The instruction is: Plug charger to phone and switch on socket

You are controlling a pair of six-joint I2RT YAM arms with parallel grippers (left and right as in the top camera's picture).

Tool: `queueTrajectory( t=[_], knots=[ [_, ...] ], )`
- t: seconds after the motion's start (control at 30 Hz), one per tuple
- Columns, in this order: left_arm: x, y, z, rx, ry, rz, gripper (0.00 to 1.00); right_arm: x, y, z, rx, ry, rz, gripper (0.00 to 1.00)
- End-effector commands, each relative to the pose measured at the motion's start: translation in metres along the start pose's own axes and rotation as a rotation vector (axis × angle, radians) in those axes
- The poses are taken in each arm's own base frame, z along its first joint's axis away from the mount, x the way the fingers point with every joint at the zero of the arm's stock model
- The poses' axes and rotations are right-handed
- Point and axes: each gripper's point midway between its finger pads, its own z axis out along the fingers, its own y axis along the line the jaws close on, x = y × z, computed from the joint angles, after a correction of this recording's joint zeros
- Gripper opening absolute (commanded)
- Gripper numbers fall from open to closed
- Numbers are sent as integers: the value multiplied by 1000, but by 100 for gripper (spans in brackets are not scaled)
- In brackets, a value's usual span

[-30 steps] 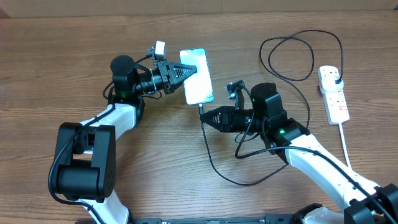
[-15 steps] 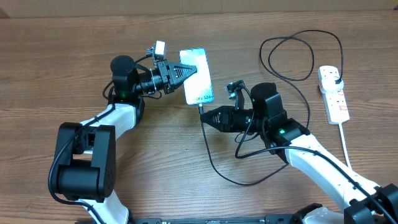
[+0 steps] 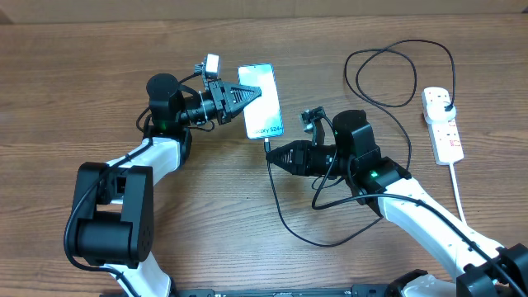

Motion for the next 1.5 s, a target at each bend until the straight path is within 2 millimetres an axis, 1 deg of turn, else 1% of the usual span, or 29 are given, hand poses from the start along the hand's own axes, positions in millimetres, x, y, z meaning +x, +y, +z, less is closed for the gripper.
queueTrajectory(
  t=[0.0,0.27,0.5,1.1,1.47],
  knots=[
    [-2,-7,0,15,12,48,4,-2,-6,0,17,-12,11,4],
    [-1,-7,0,15,15,52,4,-3,-5,0,14,-14,7,4],
    [4,-8,6,19,32,68,4,-2,-5,0,14,-14,8,4],
    [6,-9,7,22,41,91,4,-3,-5,0,14,-15,12,4],
    [14,-10,6,36,89,119,4,-6,-7,0,29,-34,25,4]
  ],
)
